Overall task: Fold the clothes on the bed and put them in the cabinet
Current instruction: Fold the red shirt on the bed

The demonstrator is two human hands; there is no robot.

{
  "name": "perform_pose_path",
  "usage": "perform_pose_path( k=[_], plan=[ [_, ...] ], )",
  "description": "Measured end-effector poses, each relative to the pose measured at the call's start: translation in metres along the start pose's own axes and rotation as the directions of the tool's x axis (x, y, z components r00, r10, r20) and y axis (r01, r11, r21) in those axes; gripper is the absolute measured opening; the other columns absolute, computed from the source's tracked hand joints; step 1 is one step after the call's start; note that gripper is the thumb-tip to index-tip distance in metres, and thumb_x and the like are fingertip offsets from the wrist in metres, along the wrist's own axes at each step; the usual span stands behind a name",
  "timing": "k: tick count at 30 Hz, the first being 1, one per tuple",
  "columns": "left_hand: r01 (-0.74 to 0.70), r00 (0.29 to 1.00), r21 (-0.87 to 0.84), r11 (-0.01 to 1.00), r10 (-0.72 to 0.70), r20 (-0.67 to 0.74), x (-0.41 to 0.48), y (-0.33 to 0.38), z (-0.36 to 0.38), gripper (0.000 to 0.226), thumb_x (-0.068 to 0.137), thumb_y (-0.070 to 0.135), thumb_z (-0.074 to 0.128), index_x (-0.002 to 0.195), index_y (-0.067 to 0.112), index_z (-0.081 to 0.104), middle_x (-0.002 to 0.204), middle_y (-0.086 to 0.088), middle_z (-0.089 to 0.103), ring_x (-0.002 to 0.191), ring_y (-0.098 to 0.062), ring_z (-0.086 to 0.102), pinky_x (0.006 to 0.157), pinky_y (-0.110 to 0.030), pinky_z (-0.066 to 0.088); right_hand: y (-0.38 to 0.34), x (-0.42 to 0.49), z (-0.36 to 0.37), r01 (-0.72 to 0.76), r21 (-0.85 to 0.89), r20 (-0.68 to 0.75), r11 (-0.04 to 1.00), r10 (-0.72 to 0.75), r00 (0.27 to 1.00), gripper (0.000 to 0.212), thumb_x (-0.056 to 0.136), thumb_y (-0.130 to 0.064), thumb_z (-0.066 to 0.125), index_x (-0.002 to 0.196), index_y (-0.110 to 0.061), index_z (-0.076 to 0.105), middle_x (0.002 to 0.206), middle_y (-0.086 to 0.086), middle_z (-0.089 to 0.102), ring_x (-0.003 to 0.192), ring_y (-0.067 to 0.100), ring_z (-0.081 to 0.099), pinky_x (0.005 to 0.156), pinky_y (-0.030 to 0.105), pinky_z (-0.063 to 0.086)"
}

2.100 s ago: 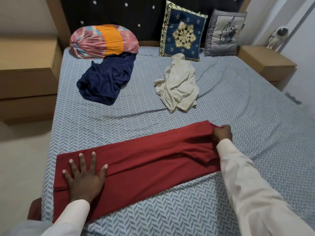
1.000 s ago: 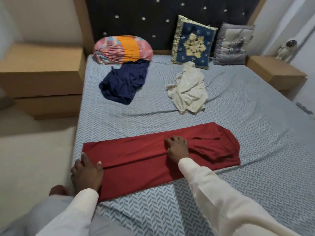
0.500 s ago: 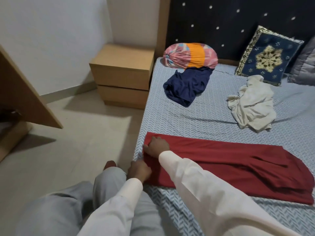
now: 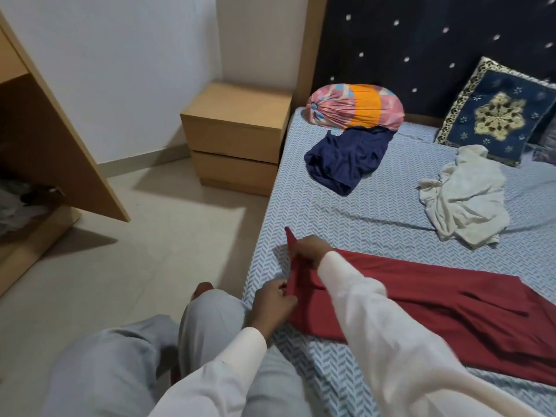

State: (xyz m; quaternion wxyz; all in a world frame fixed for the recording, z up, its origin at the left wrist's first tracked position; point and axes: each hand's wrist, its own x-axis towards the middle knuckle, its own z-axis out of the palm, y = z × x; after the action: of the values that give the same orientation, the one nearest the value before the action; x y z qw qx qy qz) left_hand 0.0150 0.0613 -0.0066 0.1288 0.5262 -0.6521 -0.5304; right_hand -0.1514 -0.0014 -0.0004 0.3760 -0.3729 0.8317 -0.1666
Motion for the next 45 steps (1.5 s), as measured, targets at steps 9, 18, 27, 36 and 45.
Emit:
perform_pose_path(
  k=[9, 18, 27, 36, 45],
  plan=[
    [-0.233, 0.933, 0.304, 0.924, 0.124, 0.337, -0.006, 0.004, 0.083, 0.061, 0.078, 0.015, 0.065, 0.138, 0.016, 0.051, 0.117, -0.007, 0.052, 0.107, -0.022, 0.057, 0.095, -0.027, 0.046, 0.108, -0.005, -0.04, -0.099, 0.346, -0.112, 0.933, 0.145, 0.983, 0.021, 0.08, -0.005, 0.074, 0.085, -0.015, 0.056, 0.077, 0.007, 0.059, 0.063, 0.019, 0.055, 0.058, 0.032, 0.048],
    [-0.202, 0.979, 0.489, 0.849, 0.163, 0.123, 0.008, -0.011, 0.073, 0.052, 0.084, 0.028, 0.066, 0.133, 0.022, 0.05, 0.125, -0.005, 0.045, 0.114, -0.026, 0.053, 0.099, -0.037, 0.045, 0.109, -0.004, -0.01, 0.108, -0.345, -0.223, 0.932, -0.193, 0.956, 0.036, 0.088, -0.03, 0.053, 0.121, -0.017, 0.057, 0.117, 0.012, 0.061, 0.113, 0.034, 0.056, 0.093, 0.041, 0.046],
    [0.134, 0.988, 0.345, 0.929, -0.153, 0.028, 0.022, -0.017, 0.069, 0.053, 0.076, 0.048, 0.07, 0.117, 0.017, 0.06, 0.116, -0.008, 0.067, 0.107, -0.029, 0.063, 0.088, -0.035, 0.051, 0.062, -0.012, -0.001, -0.061, -0.476, -0.062, 0.877, 0.036, 0.997, 0.088, 0.08, -0.074, 0.049, 0.138, -0.007, 0.052, 0.144, 0.018, 0.045, 0.127, 0.032, 0.049, 0.105, 0.041, 0.042],
    [0.088, 0.992, -0.059, 0.994, -0.082, 0.092, 0.022, -0.021, 0.043, 0.045, 0.071, 0.039, 0.062, 0.115, 0.026, 0.062, 0.111, 0.0, 0.07, 0.099, -0.024, 0.065, 0.092, -0.042, 0.052, 0.006, -0.015, 0.0, -0.109, -0.418, -0.04, 0.902, 0.102, 0.994, 0.074, 0.084, -0.033, 0.054, 0.148, -0.008, 0.028, 0.14, 0.013, 0.051, 0.123, 0.032, 0.054, 0.097, 0.041, 0.042],
    [-0.011, 0.941, -0.038, 0.999, -0.003, -0.338, 0.028, -0.012, -0.098, 0.015, 0.068, 0.031, 0.063, 0.076, 0.023, 0.053, 0.073, 0.001, 0.067, 0.074, -0.03, 0.067, 0.07, -0.045, 0.057, -0.123, -0.004, 0.041, 0.183, -0.428, -0.05, 0.885, -0.225, 0.973, 0.034, 0.087, -0.02, 0.05, 0.12, -0.011, 0.057, 0.117, 0.012, 0.064, 0.103, 0.032, 0.062, 0.072, 0.031, 0.043]
  ],
)
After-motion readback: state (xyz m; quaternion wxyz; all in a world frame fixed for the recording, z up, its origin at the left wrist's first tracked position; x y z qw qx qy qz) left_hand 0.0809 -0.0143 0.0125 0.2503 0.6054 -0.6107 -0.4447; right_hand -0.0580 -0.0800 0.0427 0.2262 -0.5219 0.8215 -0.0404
